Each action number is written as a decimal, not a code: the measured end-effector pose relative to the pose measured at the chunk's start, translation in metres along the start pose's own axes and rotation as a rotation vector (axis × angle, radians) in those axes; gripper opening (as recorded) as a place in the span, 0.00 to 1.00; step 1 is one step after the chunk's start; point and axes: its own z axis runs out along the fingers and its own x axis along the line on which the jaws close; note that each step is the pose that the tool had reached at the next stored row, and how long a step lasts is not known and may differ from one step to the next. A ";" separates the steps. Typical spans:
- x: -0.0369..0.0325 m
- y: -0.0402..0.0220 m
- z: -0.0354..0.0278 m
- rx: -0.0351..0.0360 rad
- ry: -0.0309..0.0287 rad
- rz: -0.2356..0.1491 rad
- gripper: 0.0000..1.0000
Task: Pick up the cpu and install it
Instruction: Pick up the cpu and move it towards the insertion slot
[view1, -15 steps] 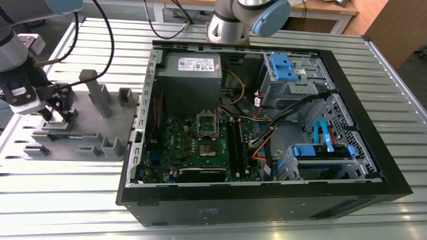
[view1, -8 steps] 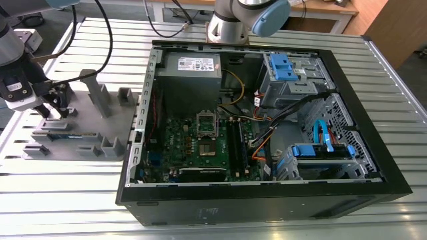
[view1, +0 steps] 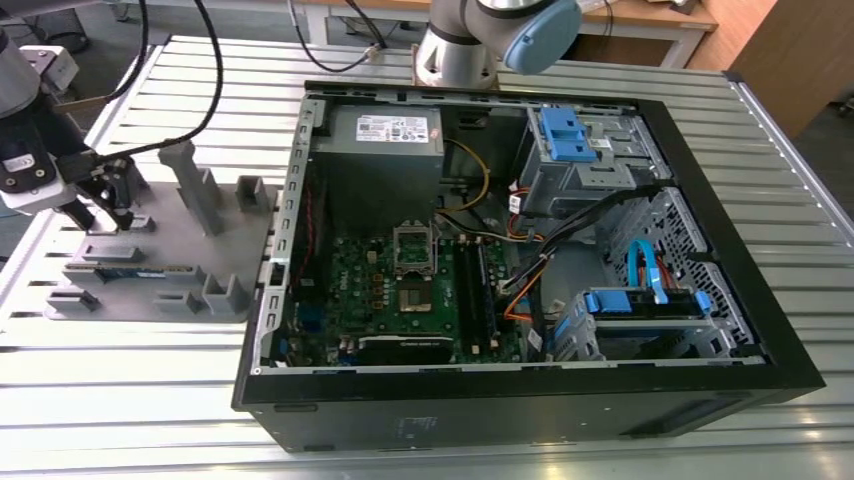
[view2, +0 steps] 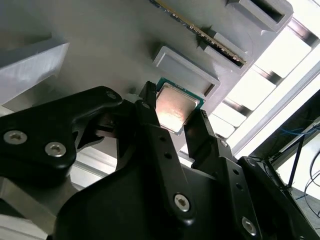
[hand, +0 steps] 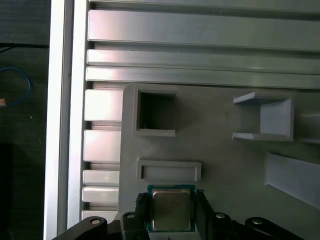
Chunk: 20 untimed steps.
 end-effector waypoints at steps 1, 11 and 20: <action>-0.0001 0.0000 -0.0020 0.0000 0.0000 0.000 0.47; -0.0009 0.0004 -0.0254 -0.0001 -0.0001 0.000 0.47; -0.0017 0.0008 -0.0455 0.0000 -0.0001 0.000 0.47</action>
